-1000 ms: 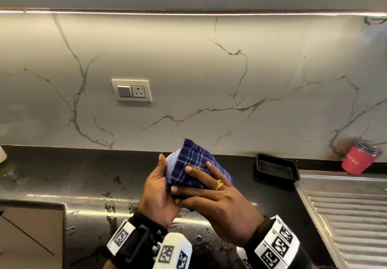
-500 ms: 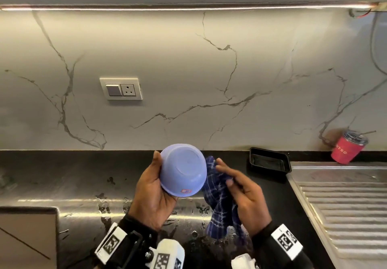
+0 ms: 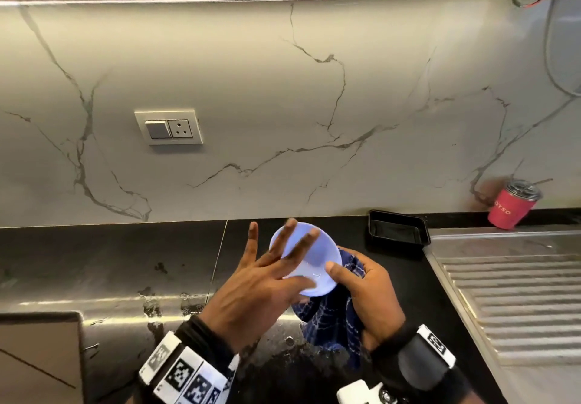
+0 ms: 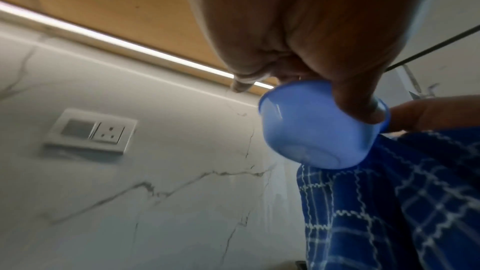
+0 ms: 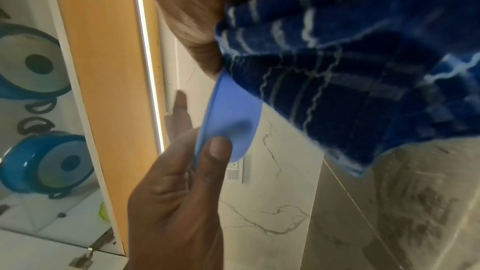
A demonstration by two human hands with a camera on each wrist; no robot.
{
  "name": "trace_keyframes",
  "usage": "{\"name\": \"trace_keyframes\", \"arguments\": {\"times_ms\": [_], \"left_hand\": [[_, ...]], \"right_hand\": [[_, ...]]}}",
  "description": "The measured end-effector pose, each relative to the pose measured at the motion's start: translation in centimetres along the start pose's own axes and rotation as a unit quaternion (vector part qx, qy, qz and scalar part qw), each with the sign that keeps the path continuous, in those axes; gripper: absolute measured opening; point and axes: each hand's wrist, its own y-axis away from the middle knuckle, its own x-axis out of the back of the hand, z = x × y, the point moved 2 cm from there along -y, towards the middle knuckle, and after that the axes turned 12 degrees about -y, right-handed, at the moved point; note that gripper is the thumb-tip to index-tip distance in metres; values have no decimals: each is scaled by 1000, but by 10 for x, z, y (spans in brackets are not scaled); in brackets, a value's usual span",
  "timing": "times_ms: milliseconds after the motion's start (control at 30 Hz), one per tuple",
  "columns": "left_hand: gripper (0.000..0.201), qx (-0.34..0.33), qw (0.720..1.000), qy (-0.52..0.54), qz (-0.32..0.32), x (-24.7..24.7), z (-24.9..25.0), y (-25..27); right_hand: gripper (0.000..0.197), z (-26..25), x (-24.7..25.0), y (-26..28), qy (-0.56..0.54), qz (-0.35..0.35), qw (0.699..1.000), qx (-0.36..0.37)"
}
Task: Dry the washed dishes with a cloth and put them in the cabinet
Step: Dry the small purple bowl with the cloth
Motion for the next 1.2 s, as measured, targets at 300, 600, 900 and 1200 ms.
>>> {"name": "trace_keyframes", "arguments": {"times_ms": [300,600,900,1200], "left_hand": [[132,296,790,534,49,-14,9,18],[114,335,697,620,132,-6,2,30],[82,349,572,738,85,-15,11,31],[98,389,493,777,40,-5,0,17]], "right_hand": [[22,3,-12,8,21,-43,998,-31],[52,11,-11,9,-95,15,986,-140],[21,-24,-56,7,71,-125,982,126],[61,-5,-51,-22,689,-418,503,313]]}}
